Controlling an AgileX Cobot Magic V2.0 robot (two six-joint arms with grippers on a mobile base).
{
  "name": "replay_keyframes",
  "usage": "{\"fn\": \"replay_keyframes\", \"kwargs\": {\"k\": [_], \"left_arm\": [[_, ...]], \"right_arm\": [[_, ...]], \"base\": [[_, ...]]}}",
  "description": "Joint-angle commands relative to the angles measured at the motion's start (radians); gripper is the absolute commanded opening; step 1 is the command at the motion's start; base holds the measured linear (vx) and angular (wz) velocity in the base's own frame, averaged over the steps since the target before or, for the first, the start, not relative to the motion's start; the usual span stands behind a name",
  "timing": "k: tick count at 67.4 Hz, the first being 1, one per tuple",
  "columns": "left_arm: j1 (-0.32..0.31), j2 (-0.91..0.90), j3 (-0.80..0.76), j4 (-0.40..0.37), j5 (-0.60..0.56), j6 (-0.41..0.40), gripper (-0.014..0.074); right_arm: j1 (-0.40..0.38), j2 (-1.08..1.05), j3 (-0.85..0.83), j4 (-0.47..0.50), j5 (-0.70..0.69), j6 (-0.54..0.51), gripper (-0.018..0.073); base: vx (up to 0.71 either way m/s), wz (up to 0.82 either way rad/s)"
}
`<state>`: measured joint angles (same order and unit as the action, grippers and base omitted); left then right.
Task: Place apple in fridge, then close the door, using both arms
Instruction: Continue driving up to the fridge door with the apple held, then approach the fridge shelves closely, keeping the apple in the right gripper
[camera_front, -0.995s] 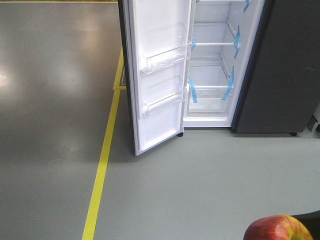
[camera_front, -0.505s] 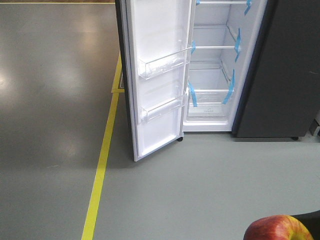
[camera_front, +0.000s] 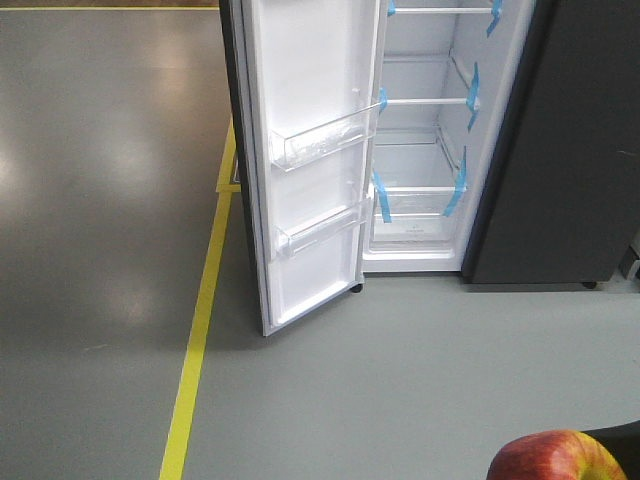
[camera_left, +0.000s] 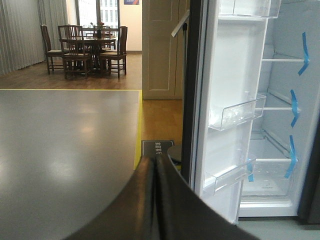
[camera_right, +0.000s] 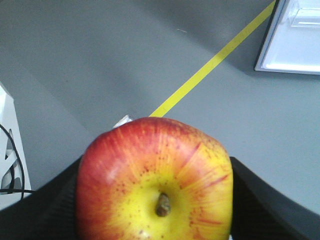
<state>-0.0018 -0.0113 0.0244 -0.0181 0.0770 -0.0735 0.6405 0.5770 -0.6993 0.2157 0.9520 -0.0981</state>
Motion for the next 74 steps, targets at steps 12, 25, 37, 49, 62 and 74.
{"fn": "replay_keyframes", "kwargs": {"k": [12, 25, 37, 49, 62, 74], "left_arm": [[0.003, -0.016, 0.029, -0.009, -0.077, -0.002, -0.0005], [0.003, -0.016, 0.029, -0.009, -0.077, -0.002, -0.0005], [0.003, -0.016, 0.029, -0.009, -0.077, -0.002, -0.0005], [0.003, -0.016, 0.029, -0.009, -0.077, -0.002, -0.0005], [0.003, -0.016, 0.029, -0.009, -0.077, -0.002, -0.0005], [0.003, -0.016, 0.029, -0.009, -0.077, -0.002, -0.0005]], "right_arm": [[0.001, 0.0, -0.028, 0.015, -0.066, -0.007, 0.0169], [0.001, 0.0, -0.028, 0.015, -0.065, -0.007, 0.0169], [0.001, 0.0, -0.028, 0.015, -0.066, -0.007, 0.0169], [0.001, 0.0, -0.028, 0.015, -0.066, -0.007, 0.0169], [0.001, 0.0, -0.028, 0.015, -0.066, -0.007, 0.0169], [0.001, 0.0, -0.028, 0.015, -0.066, -0.007, 0.0169]], "base": [[0.1, -0.03], [0.1, -0.01], [0.1, -0.01], [0.09, -0.01], [0.09, 0.01], [0.1, 0.05]]}}
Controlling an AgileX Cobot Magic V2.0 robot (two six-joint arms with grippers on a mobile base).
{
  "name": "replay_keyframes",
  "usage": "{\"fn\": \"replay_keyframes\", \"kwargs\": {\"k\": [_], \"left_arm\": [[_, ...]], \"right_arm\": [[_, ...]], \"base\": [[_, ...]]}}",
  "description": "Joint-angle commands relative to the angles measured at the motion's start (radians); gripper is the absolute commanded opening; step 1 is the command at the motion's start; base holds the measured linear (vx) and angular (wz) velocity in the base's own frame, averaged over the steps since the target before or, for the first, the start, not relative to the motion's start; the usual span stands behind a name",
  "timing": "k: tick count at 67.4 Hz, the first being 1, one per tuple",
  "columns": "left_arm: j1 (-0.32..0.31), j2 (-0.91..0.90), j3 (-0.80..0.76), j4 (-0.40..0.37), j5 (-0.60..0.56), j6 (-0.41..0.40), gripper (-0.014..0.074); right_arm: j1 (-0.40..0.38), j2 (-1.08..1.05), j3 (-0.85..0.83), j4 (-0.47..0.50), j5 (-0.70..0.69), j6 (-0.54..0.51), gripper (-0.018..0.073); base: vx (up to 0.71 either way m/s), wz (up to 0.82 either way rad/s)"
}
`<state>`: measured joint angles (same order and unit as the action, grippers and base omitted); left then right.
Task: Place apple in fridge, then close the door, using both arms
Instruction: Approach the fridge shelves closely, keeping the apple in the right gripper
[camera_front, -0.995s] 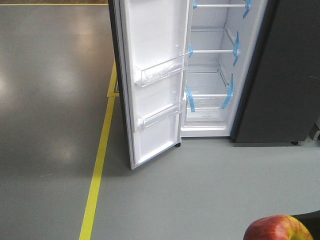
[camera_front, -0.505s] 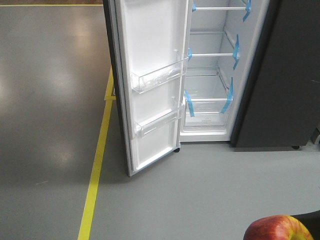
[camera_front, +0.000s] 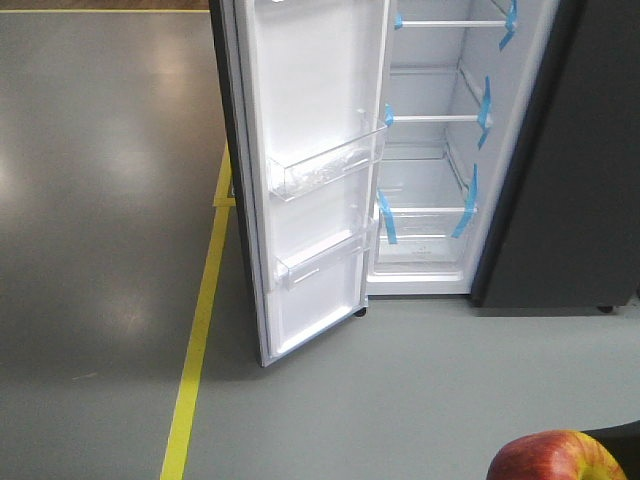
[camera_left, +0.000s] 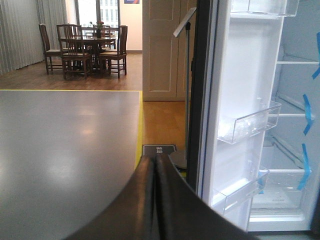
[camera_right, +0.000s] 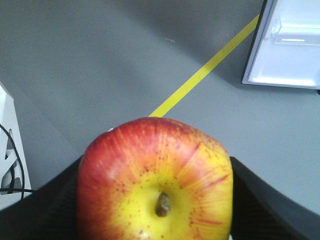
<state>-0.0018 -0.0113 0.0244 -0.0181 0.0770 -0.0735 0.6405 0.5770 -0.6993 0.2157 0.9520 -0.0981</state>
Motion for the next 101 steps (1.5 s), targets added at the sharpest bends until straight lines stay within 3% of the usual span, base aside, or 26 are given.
{"fn": "replay_keyframes", "kwargs": {"k": [1, 101], "left_arm": [[0.003, -0.016, 0.029, -0.009, -0.077, -0.002, -0.0005], [0.003, -0.016, 0.029, -0.009, -0.077, -0.002, -0.0005]], "right_arm": [[0.001, 0.0, -0.028, 0.015, -0.066, -0.007, 0.0169], [0.001, 0.0, -0.028, 0.015, -0.065, -0.007, 0.0169]], "base": [[0.1, 0.08], [0.12, 0.02]]}}
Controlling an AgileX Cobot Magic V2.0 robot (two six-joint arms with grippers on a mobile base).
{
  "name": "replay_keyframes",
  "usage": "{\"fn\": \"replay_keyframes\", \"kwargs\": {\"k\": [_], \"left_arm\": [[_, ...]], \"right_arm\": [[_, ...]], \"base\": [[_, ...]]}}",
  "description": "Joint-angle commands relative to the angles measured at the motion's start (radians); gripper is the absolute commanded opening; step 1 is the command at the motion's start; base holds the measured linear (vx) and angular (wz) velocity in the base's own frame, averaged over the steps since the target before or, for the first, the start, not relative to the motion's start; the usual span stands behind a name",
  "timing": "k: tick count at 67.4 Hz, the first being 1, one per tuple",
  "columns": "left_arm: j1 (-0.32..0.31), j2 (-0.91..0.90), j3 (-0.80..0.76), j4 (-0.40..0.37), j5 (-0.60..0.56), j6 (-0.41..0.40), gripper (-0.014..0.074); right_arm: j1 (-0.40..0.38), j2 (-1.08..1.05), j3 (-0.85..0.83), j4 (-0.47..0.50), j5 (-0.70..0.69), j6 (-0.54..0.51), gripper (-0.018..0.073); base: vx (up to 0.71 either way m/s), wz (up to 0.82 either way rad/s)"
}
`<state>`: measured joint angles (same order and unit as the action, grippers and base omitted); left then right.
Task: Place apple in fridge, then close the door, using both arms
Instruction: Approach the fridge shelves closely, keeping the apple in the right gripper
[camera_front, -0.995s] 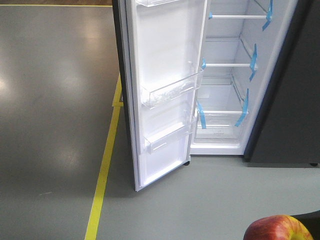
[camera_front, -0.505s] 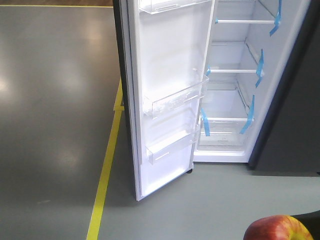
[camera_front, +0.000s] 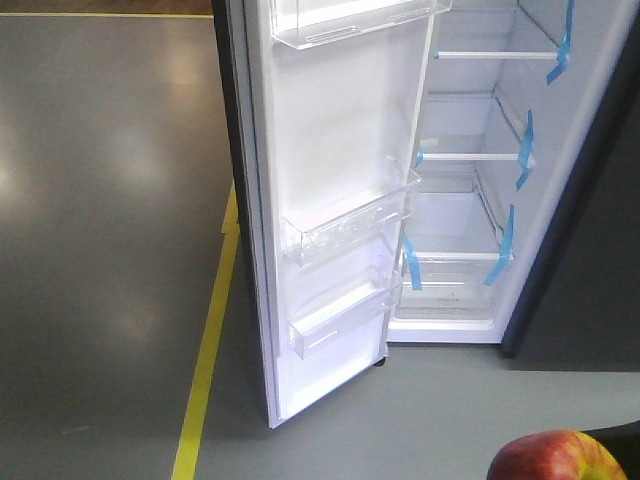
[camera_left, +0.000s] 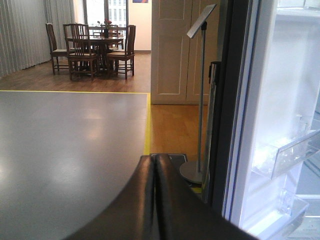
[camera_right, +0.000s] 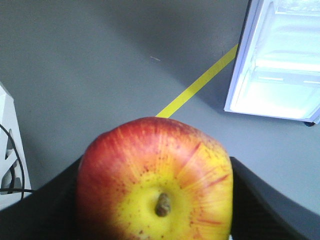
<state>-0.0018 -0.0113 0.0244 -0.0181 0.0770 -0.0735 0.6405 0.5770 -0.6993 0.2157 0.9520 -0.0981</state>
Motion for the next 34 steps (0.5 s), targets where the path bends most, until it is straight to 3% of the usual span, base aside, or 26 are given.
{"fn": "replay_keyframes", "kwargs": {"k": [1, 34], "left_arm": [[0.003, -0.016, 0.029, -0.009, -0.077, -0.002, -0.0005], [0.003, -0.016, 0.029, -0.009, -0.077, -0.002, -0.0005]], "right_arm": [[0.001, 0.0, -0.028, 0.015, -0.065, -0.007, 0.0169], [0.001, 0.0, -0.028, 0.015, -0.066, -0.007, 0.0169]], "base": [[0.14, -0.01], [0.12, 0.0]]}}
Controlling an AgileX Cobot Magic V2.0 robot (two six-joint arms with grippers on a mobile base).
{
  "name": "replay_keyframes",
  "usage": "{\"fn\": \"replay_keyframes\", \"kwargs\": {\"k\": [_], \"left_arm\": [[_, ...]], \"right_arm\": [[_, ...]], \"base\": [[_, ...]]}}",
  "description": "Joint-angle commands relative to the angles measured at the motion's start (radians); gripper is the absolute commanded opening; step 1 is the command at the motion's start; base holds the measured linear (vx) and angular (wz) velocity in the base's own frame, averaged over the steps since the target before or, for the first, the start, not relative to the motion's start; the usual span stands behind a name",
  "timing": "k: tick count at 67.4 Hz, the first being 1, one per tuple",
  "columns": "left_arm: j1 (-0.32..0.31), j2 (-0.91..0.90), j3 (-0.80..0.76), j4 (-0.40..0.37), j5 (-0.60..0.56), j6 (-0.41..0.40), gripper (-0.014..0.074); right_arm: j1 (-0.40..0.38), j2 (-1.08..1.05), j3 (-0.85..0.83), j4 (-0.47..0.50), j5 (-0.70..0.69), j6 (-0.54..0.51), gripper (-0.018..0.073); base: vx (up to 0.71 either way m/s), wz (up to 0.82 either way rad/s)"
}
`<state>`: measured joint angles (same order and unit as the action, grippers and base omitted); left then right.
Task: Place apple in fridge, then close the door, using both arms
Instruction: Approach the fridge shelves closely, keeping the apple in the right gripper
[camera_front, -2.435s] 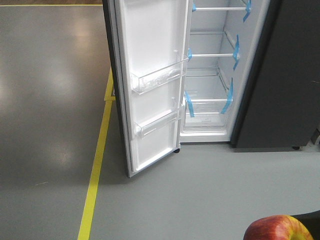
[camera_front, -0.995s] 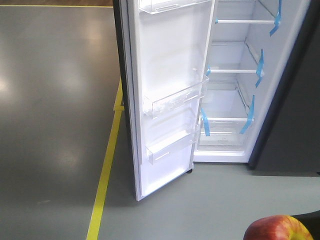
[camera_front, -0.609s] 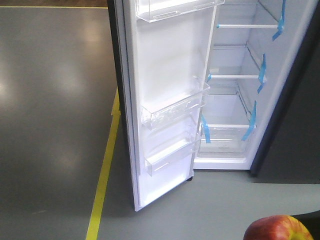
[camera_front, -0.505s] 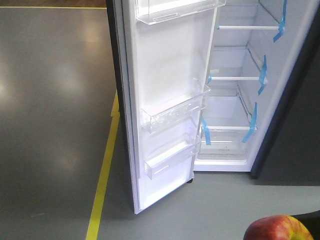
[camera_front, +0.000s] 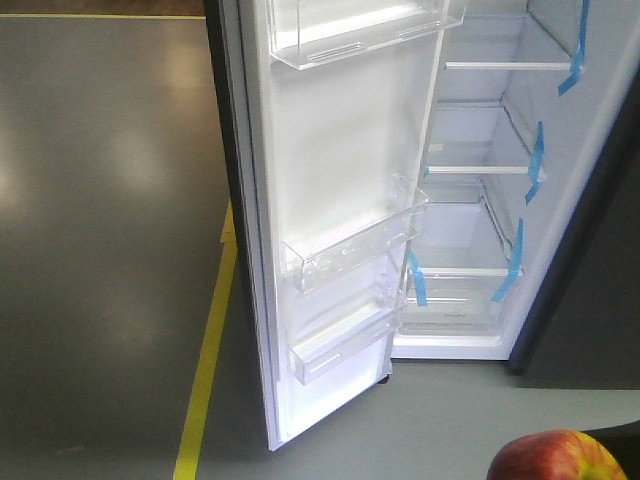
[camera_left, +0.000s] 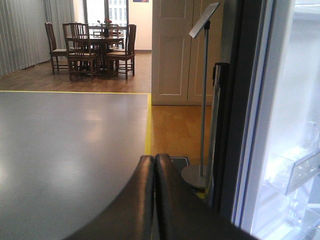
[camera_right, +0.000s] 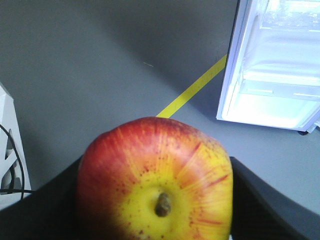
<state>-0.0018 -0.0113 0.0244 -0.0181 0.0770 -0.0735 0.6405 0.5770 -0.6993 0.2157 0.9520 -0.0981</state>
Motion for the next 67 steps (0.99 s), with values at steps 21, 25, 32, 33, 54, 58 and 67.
{"fn": "replay_keyframes", "kwargs": {"k": [21, 25, 32, 33, 54, 58, 67], "left_arm": [[0.003, -0.016, 0.029, -0.009, -0.077, -0.002, -0.0005], [0.003, -0.016, 0.029, -0.009, -0.077, -0.002, -0.0005], [0.003, -0.016, 0.029, -0.009, -0.077, -0.002, -0.0005], [0.003, -0.016, 0.029, -0.009, -0.077, -0.002, -0.0005], [0.003, -0.016, 0.029, -0.009, -0.077, -0.002, -0.0005], [0.003, -0.016, 0.029, -0.009, -0.077, -0.002, -0.0005], [0.003, -0.016, 0.029, -0.009, -0.077, -0.002, -0.0005]], "right_arm": [[0.001, 0.0, -0.028, 0.015, -0.066, -0.007, 0.0169], [0.001, 0.0, -0.028, 0.015, -0.066, -0.007, 0.0169], [0.001, 0.0, -0.028, 0.015, -0.066, -0.007, 0.0169], [0.001, 0.0, -0.028, 0.015, -0.066, -0.007, 0.0169], [0.001, 0.0, -0.028, 0.015, -0.066, -0.007, 0.0169], [0.001, 0.0, -0.028, 0.015, -0.066, -0.007, 0.0169], [0.001, 0.0, -0.028, 0.015, -0.066, -0.007, 0.0169]], "base": [[0.09, 0.03], [0.06, 0.02], [0.06, 0.01], [0.06, 0.01], [0.05, 0.01], [0.05, 0.01], [0.05, 0.01]]}}
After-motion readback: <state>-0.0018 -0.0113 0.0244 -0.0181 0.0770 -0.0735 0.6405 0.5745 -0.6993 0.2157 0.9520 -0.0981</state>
